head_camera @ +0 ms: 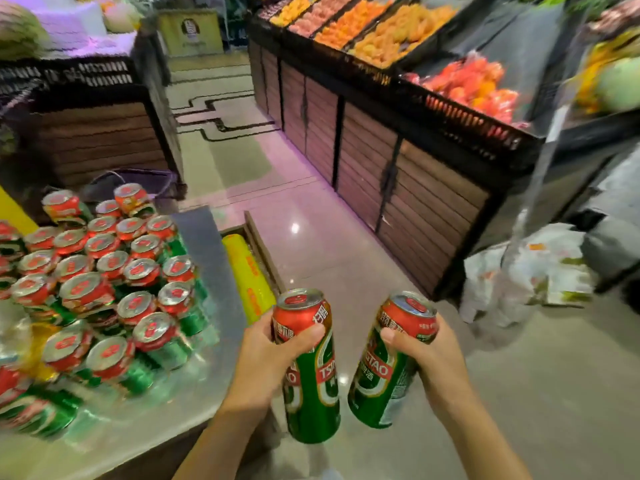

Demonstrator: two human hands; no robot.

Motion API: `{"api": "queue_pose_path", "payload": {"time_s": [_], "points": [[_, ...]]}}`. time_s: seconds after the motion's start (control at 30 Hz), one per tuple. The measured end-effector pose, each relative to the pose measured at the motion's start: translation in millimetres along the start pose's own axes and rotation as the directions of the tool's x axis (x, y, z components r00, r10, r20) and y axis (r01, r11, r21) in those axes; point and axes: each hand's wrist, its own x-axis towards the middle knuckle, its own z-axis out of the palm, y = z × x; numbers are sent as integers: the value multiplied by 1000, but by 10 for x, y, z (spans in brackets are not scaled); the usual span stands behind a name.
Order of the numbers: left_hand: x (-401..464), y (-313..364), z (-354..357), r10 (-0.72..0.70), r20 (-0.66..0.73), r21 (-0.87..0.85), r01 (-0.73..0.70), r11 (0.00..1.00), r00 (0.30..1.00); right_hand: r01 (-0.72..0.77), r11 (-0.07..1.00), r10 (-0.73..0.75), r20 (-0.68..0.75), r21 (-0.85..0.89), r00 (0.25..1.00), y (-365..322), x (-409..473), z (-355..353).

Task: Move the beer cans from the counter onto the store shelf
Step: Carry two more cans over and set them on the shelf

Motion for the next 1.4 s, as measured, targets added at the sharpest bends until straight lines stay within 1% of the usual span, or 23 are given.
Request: {"api": "queue_pose_path", "payload": {"time_s": [0.07,0.13,0.2,0.27,0.33,0.43,0.5,0.57,0.67,0.87,1.0,1.2,1.33,1.4], "points": [[36,-21,502,-12,101,32,9,999,995,12,1000,-9,-117,22,993,-19,-116,-519],[54,-60,1002,-20,192,62,8,998,981,29,999,-18,-240,39,971,-22,-278,-1021],[39,-102,1508,-23,293,90,-4,996,956,44,998,-28,-356,37,934,-17,-479,-1498],[-18,-139,1993,-36,400,108,-8,994,916,54,997,-27,-469,45,883,-12,-706,-1929],[-91,-173,2430,-55,500,119,-6,993,864,65,996,-19,-580,59,814,0,-944,-2303],[-186,-233,3033,-84,620,156,-17,988,780,100,993,-23,-742,59,670,64,-1280,-2784],[-244,-273,3406,-107,670,177,-19,984,735,123,990,-17,-822,65,569,120,-1469,-3049],[-296,-311,3767,-125,723,189,-21,982,679,137,988,-5,-871,71,490,173,-1627,-3270],[-348,-371,4343,-138,808,207,-57,977,574,139,987,20,-922,80,387,234,-1787,-3590],[-451,-512,5675,-178,911,228,-94,969,372,182,980,45,-978,82,201,202,-1882,-4389],[-549,-543,6623,-200,955,234,-146,961,217,209,975,72,-997,79,41,111,-1904,-4970],[-881,-614,7740,-205,979,199,-214,956,-5,241,967,128,-970,77,-205,28,-2122,-5549],[-1298,-689,8198,-230,965,198,-225,954,-128,247,967,155,-921,67,-357,30,-2449,-5682],[-1559,-739,8364,-252,946,204,-232,951,-204,246,968,153,-885,45,-440,46,-2652,-5718]]}}
